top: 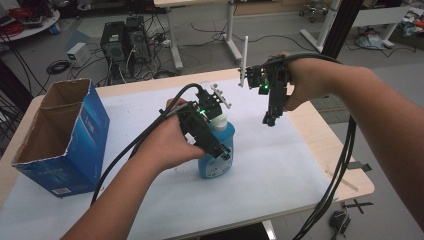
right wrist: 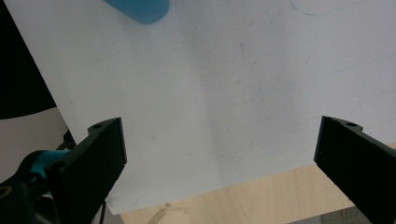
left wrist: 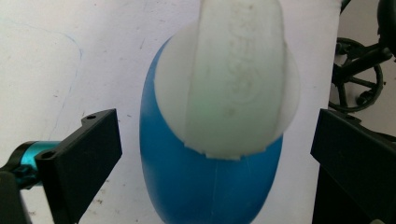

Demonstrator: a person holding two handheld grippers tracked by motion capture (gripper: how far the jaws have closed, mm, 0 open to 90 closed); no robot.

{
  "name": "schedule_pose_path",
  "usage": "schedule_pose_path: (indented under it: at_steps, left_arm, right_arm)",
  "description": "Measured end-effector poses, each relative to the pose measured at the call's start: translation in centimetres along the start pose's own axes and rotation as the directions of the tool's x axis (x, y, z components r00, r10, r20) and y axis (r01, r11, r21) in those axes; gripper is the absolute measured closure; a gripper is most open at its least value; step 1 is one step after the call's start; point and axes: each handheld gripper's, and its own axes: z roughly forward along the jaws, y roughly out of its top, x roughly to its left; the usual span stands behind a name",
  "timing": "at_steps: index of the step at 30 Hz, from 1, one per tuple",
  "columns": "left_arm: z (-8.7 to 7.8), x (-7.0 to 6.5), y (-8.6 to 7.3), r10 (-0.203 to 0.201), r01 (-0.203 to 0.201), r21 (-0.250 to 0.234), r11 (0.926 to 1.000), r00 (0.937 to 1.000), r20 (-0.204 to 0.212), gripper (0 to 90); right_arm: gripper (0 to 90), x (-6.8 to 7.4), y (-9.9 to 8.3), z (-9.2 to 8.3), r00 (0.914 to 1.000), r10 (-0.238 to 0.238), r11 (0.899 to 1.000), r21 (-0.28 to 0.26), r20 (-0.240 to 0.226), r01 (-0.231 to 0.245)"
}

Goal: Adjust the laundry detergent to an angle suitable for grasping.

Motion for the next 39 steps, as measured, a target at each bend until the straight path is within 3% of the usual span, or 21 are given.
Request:
schedule_pose_path:
  at_steps: [31,33,39]
  left_arm:
    - [2.0,-0.2,0.3,0.001,0.002,0.037,0.9993,0.9965,-0.084,3.0]
    - [1.8,-0.2,0.3,0.007,-0.004,0.029,0.9996,0.9969,-0.078,9.2]
    - [1.6,0.0,0.2,0.007,-0.005,0.024,0.9997,0.9966,-0.082,13.4]
  right_arm:
    - [1.5,-0.1,0.0,0.2,1.0,0.002,1.0,0.0,-0.003,-0.002]
    - [1.5,-0.2,-0.1,0.2,1.0,-0.007,1.0,0.002,-0.003,0.007]
    - [1.5,-0.2,0.0,0.2,1.0,-0.005,1.0,0.0,-0.002,0.005]
